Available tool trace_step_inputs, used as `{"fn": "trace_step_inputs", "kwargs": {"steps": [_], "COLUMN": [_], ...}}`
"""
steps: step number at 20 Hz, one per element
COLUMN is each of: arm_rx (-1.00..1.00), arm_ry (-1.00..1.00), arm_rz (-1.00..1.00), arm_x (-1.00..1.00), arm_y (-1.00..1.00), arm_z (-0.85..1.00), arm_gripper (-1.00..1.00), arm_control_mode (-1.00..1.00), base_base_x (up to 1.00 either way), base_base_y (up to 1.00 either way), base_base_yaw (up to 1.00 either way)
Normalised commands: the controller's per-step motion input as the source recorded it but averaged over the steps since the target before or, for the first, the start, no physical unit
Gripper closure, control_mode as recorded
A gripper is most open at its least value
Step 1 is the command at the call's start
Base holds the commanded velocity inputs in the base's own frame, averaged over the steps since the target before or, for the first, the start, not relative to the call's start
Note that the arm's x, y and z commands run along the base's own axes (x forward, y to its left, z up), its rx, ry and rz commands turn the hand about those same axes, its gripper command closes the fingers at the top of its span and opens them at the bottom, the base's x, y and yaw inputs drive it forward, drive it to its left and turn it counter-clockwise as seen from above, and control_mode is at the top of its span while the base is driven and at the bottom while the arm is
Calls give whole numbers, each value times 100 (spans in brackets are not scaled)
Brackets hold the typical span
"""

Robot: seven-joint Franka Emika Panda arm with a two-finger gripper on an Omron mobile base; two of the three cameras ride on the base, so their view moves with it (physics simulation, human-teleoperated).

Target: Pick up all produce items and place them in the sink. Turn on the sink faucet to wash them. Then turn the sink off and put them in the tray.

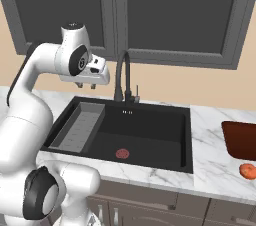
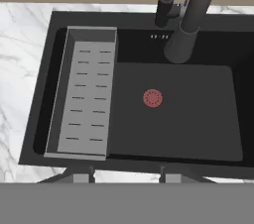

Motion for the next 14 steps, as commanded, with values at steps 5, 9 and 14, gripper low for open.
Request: {"fn": "trace_step_inputs", "kwargs": {"steps": [5, 9, 14], "arm_rx": [0, 0, 0], "arm_ry": [0, 0, 2], "arm_rz": [0, 0, 0], "arm_x": [-7, -47, -60], "arm_y": [0, 9, 36], "arm_z": [0, -9, -24], "arm_gripper": [-100, -100, -100], "arm_control_mode": [-100, -100, -100], "base_base_x": [0, 0, 0], "base_base_y": [0, 0, 0], "base_base_yaw": [0, 0, 0]}}
